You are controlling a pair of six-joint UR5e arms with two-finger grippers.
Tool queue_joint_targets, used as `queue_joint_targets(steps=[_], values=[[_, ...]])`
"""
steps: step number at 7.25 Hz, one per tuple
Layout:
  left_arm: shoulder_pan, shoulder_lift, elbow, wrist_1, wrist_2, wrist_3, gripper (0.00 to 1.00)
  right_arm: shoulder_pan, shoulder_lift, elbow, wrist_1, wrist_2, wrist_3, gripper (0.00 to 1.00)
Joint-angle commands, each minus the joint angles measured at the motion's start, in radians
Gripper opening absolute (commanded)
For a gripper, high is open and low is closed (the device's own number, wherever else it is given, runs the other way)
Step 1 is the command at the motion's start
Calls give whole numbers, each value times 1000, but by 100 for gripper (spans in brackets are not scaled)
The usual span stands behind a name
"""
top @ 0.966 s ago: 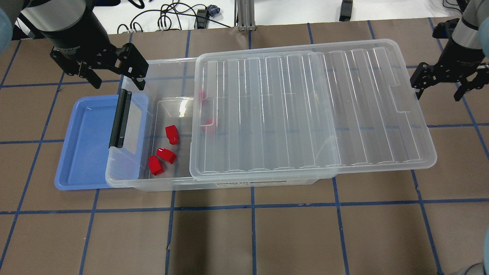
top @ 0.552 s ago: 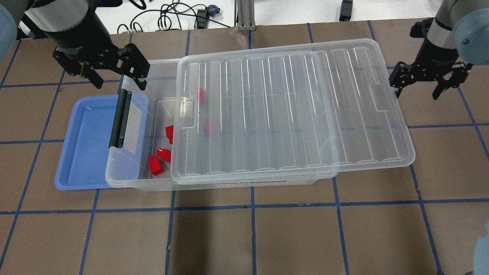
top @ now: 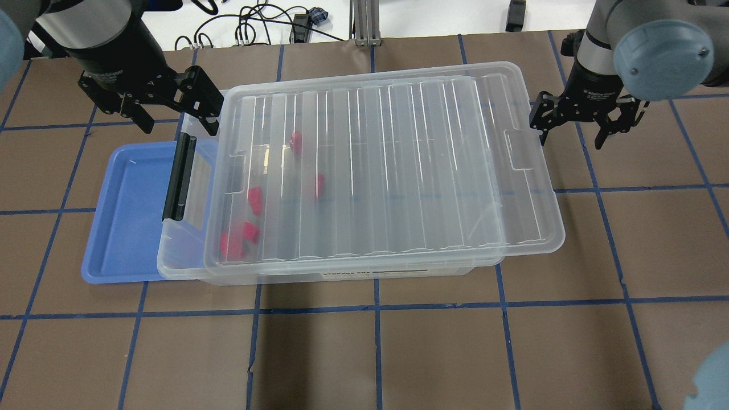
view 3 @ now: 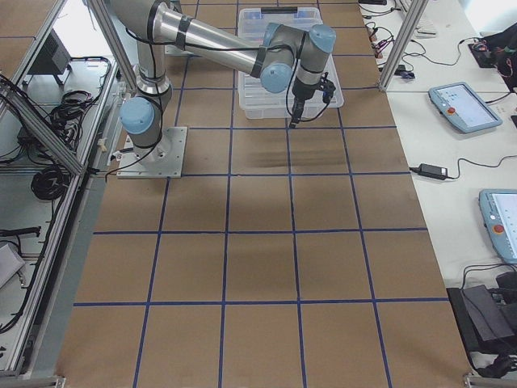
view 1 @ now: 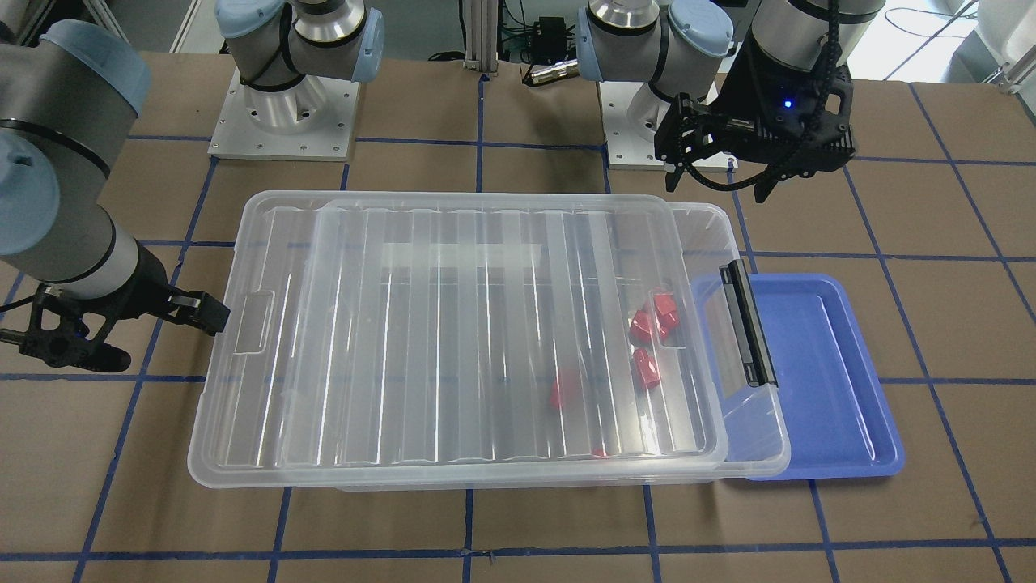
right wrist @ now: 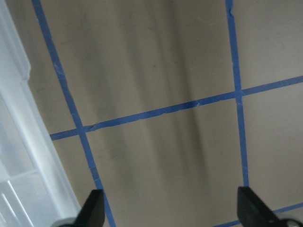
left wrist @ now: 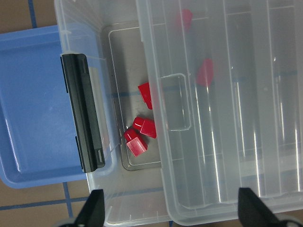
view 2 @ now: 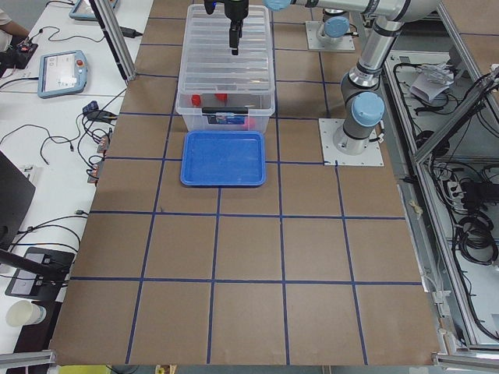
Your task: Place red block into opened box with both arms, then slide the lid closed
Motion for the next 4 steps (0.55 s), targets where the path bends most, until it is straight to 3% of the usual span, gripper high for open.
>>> queue_joint_targets(steps=[1,4], values=[[0,1,0,0,2,-1,100,40,2,0,0,12,39,100],[0,-9,2,1,2,1,100,68,5,0,0,14,59,100]])
